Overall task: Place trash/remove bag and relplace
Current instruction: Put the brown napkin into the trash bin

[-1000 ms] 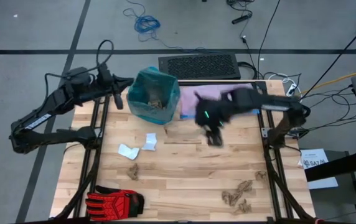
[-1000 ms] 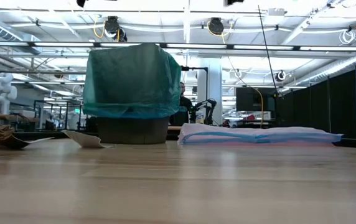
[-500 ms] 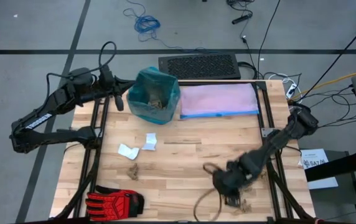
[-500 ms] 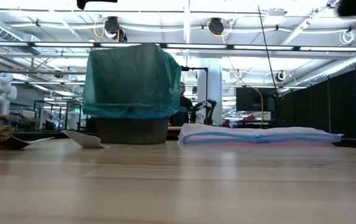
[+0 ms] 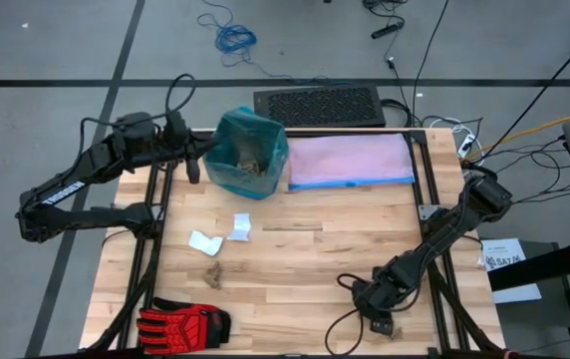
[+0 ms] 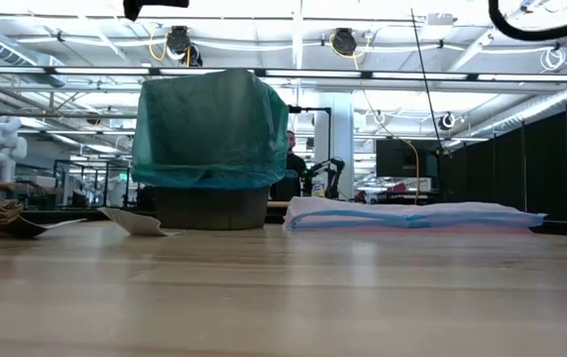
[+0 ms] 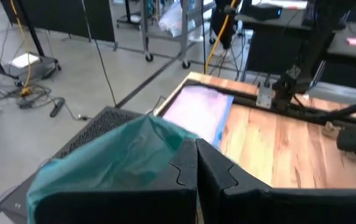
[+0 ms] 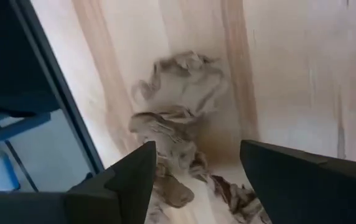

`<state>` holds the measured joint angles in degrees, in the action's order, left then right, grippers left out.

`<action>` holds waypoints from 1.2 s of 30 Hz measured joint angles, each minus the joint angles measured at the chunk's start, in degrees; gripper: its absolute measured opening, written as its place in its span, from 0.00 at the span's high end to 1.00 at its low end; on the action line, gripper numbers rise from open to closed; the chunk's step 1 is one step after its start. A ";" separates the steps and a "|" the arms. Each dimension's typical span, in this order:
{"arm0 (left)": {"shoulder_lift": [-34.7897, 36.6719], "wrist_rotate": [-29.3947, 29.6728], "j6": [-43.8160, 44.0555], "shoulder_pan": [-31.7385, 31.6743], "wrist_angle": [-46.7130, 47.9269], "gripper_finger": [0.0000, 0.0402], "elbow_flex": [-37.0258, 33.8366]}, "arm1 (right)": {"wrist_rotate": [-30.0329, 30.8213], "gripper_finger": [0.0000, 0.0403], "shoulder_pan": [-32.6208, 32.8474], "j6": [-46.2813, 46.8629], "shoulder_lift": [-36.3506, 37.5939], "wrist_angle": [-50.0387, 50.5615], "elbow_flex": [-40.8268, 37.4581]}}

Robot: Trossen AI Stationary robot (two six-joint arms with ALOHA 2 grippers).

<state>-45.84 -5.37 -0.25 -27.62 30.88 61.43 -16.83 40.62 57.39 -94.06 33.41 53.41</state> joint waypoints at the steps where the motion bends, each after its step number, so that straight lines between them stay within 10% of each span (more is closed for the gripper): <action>1: 0.00 0.00 0.00 0.00 0.30 1.00 0.00 | -0.06 0.45 0.01 -0.07 0.00 0.04 -0.24; 6: 0.00 0.04 -0.02 0.00 0.39 1.00 0.00 | -0.08 0.57 0.00 -1.98 0.00 -0.72 -0.42; 12: 0.00 0.35 -0.02 0.00 0.07 1.00 0.00 | -0.13 0.95 -1.63 -6.90 0.00 -2.42 -0.40; 26: 0.00 0.92 0.02 0.00 -2.99 1.00 0.00 | 20.35 1.00 -23.39 -37.80 7.93 9.12 18.31; 36: 0.00 0.94 -0.48 0.00 -2.92 1.00 0.00 | 32.96 1.00 -40.19 -68.33 8.60 -12.35 29.68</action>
<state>-45.84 -4.43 -0.73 -27.62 27.96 61.43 16.13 0.43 -10.94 -85.46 21.06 83.09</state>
